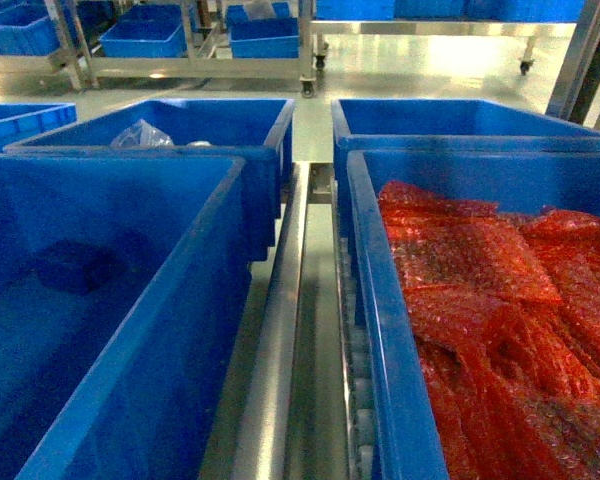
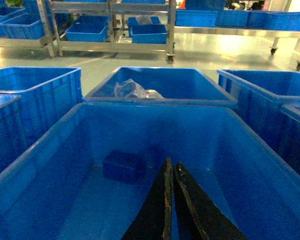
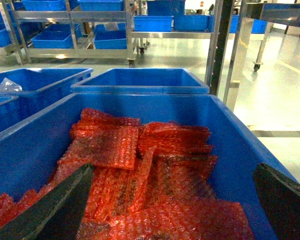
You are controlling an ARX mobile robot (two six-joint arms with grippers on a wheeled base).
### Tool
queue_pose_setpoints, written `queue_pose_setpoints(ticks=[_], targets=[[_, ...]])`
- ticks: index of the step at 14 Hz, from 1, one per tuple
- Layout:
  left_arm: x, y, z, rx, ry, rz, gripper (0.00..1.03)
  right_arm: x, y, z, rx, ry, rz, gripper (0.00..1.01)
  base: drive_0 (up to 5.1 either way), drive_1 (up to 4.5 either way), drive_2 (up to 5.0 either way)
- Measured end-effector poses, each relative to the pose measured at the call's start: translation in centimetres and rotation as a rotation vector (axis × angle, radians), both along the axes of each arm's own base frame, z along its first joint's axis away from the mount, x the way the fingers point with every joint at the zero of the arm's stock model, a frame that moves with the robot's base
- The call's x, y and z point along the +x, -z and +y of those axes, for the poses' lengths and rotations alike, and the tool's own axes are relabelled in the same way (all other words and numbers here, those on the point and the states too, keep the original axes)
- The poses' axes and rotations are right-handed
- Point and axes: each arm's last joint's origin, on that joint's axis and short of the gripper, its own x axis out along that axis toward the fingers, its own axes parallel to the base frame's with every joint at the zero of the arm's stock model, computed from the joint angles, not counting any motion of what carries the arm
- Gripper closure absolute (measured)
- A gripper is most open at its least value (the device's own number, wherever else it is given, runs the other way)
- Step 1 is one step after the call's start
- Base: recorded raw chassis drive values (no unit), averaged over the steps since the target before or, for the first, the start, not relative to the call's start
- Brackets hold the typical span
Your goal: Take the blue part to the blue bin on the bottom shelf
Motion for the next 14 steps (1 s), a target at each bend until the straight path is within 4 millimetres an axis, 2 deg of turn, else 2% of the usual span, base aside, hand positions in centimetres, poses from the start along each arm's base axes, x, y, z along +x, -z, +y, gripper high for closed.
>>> queue_pose_setpoints(ticks=[5, 6, 14], targets=[[-2.0, 1.1, 0.0, 0.000, 0.001, -0.032, 1.01, 0.0, 0.0, 0.0, 0.000, 0.000, 0.000, 0.03, 0.0, 0.00, 0.0], [-2.3, 1.6, 0.0, 0.000, 0.001, 0.005, 1.01, 0.0, 0.0, 0.0, 0.000, 0.000, 0.000, 0.03, 0.0, 0.00, 0.0], [-4.1, 1.1, 0.0, 0.000, 0.002, -0.018, 1.01, 0.0, 0.0, 0.0, 0.000, 0.000, 0.000, 0.03, 0.0, 0.00, 0.0]])
